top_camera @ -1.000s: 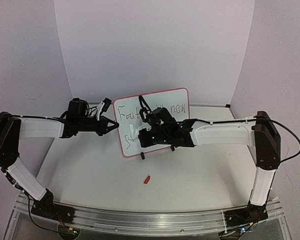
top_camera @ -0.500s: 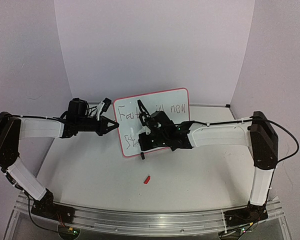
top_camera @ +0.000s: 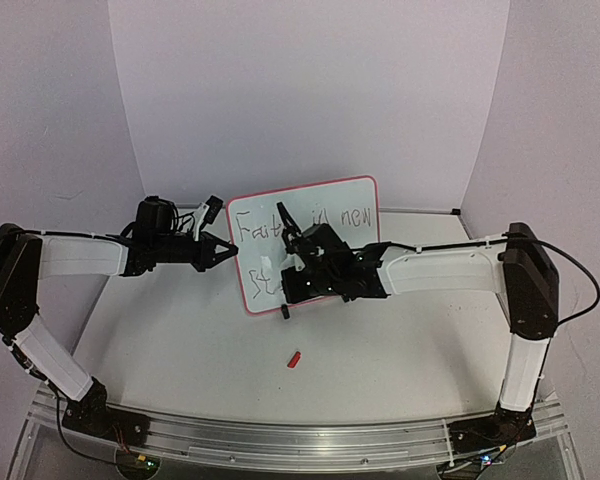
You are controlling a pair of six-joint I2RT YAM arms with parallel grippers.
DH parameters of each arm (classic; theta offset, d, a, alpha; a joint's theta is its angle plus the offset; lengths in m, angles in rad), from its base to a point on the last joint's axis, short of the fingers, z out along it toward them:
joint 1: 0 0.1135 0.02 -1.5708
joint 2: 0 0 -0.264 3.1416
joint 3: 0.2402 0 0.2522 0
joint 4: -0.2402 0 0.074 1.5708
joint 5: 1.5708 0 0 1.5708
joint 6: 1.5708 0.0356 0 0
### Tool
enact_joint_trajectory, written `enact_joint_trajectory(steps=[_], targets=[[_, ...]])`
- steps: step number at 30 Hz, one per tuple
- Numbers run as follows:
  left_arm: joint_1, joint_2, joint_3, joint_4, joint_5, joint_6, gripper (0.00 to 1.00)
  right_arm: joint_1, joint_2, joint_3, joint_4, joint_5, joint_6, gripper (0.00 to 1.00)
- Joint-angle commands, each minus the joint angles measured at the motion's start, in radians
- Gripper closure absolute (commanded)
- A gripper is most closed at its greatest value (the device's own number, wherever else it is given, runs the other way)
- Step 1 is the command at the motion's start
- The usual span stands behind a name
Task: Write a sentence on the whiteboard
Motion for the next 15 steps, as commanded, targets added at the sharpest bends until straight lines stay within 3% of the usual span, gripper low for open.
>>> enact_joint_trajectory(steps=[1, 8, 15], targets=[[0.001, -0.007, 0.003, -0.032, -0.067, 0.067, 1.00, -0.002, -0.121, -0.021, 0.001, 0.049, -0.009, 1.00], [0.001, -0.009, 0.000, -0.031, -0.068, 0.066, 1.00, -0.004, -0.201, -0.049, 0.001, 0.080, -0.023, 1.00], [0.001, -0.013, -0.001, -0.032, -0.066, 0.066, 1.00, -0.005, -0.158, -0.033, 0.007, 0.037, -0.024, 1.00]])
